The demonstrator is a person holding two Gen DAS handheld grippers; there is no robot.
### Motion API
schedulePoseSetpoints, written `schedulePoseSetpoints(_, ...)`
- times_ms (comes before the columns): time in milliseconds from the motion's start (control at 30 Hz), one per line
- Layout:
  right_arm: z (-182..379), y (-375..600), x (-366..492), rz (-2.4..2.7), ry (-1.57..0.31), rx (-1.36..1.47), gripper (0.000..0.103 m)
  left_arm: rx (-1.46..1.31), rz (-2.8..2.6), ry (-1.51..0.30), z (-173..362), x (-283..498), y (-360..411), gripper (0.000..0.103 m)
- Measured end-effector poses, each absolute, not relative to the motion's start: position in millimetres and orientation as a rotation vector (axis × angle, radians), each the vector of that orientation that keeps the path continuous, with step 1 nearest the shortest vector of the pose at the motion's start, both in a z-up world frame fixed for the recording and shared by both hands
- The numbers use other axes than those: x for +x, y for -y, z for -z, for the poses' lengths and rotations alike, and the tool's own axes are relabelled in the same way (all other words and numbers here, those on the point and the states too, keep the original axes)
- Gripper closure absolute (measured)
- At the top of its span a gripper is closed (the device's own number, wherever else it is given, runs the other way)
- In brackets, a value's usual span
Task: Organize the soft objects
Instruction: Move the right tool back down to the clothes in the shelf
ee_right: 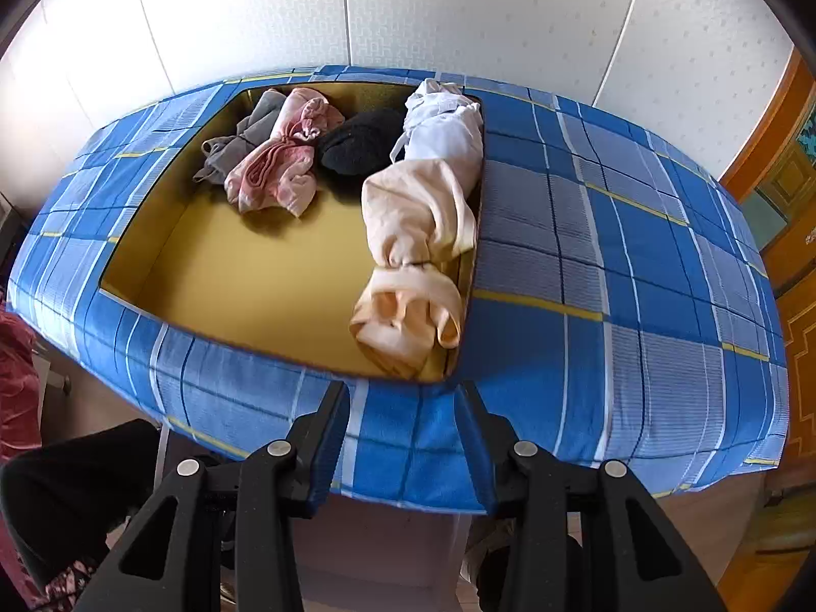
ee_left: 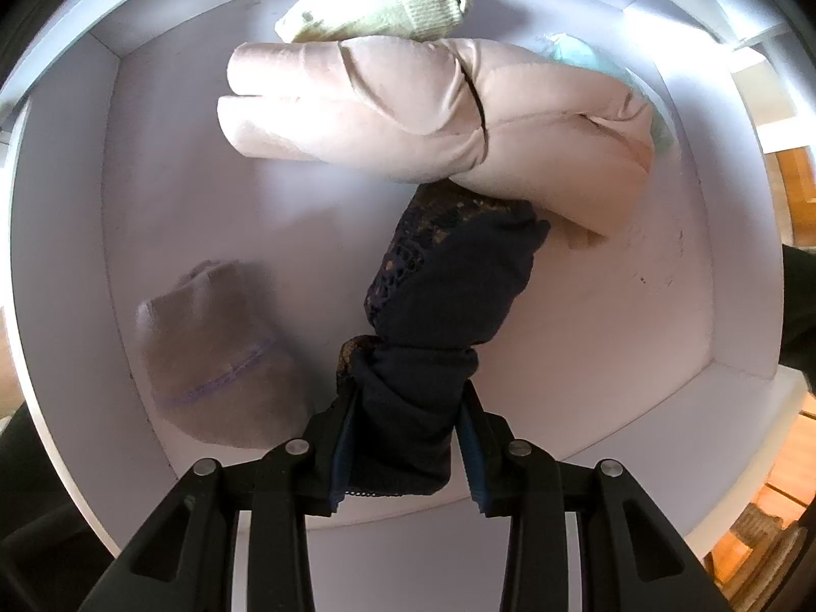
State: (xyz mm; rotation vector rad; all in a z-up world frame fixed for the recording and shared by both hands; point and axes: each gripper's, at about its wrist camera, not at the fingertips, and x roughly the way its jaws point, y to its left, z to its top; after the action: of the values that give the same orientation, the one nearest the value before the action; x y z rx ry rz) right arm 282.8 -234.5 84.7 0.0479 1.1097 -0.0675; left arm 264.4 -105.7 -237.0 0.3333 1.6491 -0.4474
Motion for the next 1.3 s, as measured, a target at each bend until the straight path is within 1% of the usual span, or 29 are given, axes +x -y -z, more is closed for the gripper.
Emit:
schedulePoseSetpoints(267, -76, 232, 246, 0.035, -1.086, 0.064, 0.06, 0.345, 0.433, -1.652, 237, 259, 104, 0.066)
schedulePoseSetpoints(567, -37, 225, 207, -0.033, -1.071, 0.097, 0.06, 0.336, 0.426, -1.657, 239, 259, 100, 0.066)
schedulePoseSetpoints(700, -2, 219, 190, -0.089, -1.082, 0.098, 0.06, 0.333, 0.426, -1.657, 237, 259, 98, 0.066)
schedulePoseSetpoints(967, 106, 205, 182, -0.112, -1.289, 0.047, 0.06, 0.327, 0.425, -1.662, 239, 262, 94, 0.066)
schedulePoseSetpoints(1100, 134, 201, 188, -0.132, -1.347, 0.08, 0.06, 0.328, 0.424, -1.661, 238, 263, 93, 0.066)
schedulePoseSetpoints(1300, 163, 188, 194, -0.142, -1.397, 0.028, 0.06, 0.304, 0.426, -1.652, 235, 258, 84, 0.067)
